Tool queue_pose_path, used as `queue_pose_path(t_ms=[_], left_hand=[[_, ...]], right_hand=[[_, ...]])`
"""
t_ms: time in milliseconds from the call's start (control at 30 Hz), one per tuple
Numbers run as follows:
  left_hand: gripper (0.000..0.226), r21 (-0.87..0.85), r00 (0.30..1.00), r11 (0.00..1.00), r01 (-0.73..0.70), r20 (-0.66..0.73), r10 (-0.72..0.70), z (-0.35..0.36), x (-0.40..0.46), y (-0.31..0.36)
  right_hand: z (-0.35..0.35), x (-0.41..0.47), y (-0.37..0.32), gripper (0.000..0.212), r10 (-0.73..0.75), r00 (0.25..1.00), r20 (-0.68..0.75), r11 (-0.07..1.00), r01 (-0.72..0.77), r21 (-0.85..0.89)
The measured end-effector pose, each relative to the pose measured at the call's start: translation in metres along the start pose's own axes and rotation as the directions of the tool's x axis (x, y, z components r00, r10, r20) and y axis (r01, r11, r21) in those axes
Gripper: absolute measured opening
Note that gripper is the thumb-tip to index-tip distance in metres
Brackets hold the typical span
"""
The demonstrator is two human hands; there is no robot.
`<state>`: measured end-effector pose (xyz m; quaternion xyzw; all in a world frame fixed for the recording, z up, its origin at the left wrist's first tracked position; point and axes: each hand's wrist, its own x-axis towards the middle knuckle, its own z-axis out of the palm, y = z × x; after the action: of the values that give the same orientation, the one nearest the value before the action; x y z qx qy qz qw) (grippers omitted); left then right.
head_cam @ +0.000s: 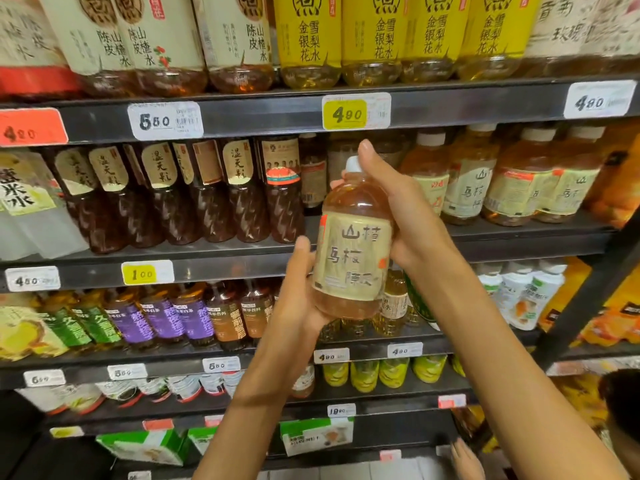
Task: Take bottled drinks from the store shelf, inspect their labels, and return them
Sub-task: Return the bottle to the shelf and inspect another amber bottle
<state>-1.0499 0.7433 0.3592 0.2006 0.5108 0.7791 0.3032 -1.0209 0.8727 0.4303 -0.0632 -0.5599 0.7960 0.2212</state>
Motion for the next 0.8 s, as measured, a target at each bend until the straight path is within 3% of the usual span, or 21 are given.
queue_pose_path(t_ms=[100,200,267,367,500,667,733,800], left_hand=[[0.044,0.113,0.986,0.985,-0.128,0.125,0.114,0.001,-0.008,-0.007],[0.041,-0.004,0.99,0.995,-0.096,0.107,0.096,0.0,-0.008,-0.006],[0.055,-0.11,0.988,0.994,-0.002,0.151,0.018,-0.002,-0.008,0.0],[0.073,-0.163,0.971,0.981,0.1,0.233,-0.06,-0.002,-0.006,0.002],[0.074,-0.094,0.975,0.991,0.098,0.211,-0.076,-0.006,-0.002,0.006],[0.063,0.184,0.99,0.983,0.012,0.135,-0.037,-0.012,0.004,0.011],[0.063,0.187,0.993,0.982,-0.018,0.116,-0.004,-0.01,0.003,0.01],[0.056,0.081,0.993,0.996,-0.042,0.115,0.032,-0.01,0.006,0.01]], right_hand=[[0.001,0.002,0.001,0.034,0.03,0.998,-0.057,0.993,-0.036,-0.111],[-0.002,0.004,-0.005,0.028,0.077,0.997,0.019,0.976,-0.072,-0.206],[-0.003,0.005,-0.008,0.02,0.104,0.989,0.104,0.989,-0.092,-0.114],[-0.001,0.007,-0.008,0.038,0.137,0.97,0.201,0.988,-0.147,0.038],[-0.001,0.01,-0.004,0.029,0.051,0.99,0.128,0.995,-0.061,0.08],[0.003,0.012,-0.001,0.024,-0.09,0.994,-0.067,0.99,0.082,-0.115],[0.006,0.013,-0.001,0.028,-0.115,0.99,-0.078,0.977,0.099,-0.189],[0.007,0.012,-0.004,0.035,-0.106,0.994,-0.033,0.968,0.095,-0.234]])
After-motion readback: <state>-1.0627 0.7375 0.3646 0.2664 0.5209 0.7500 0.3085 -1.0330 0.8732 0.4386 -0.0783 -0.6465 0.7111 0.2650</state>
